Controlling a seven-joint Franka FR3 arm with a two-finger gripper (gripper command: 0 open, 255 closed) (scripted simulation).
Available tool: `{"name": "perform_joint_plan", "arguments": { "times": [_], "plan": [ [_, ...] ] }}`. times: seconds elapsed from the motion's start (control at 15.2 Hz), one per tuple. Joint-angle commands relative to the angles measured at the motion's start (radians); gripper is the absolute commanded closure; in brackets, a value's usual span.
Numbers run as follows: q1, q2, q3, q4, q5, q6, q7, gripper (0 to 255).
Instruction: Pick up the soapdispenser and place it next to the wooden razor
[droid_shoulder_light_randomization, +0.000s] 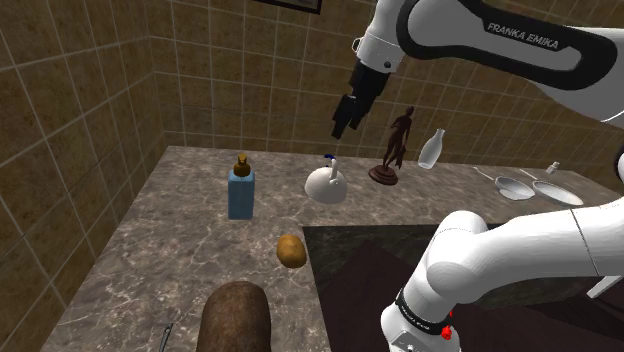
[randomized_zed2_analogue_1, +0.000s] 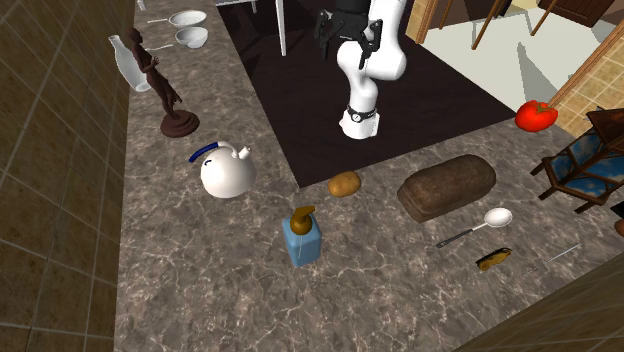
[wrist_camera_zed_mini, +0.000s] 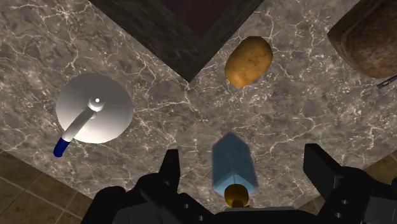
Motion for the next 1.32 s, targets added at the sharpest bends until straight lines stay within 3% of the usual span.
{"name": "perform_joint_plan", "arguments": {
  "times": [0.0,0.59,1.25],
  "plan": [
    [0.0,0.0,0.0,0.0,0.0,0.0,0.0,0],
    [0.012,0.247,0.008,-0.014,0.01,0.296,-0.009,0],
    [0.023,0.588,0.019,0.109,0.015,0.552,-0.02,0]
  ]
}}
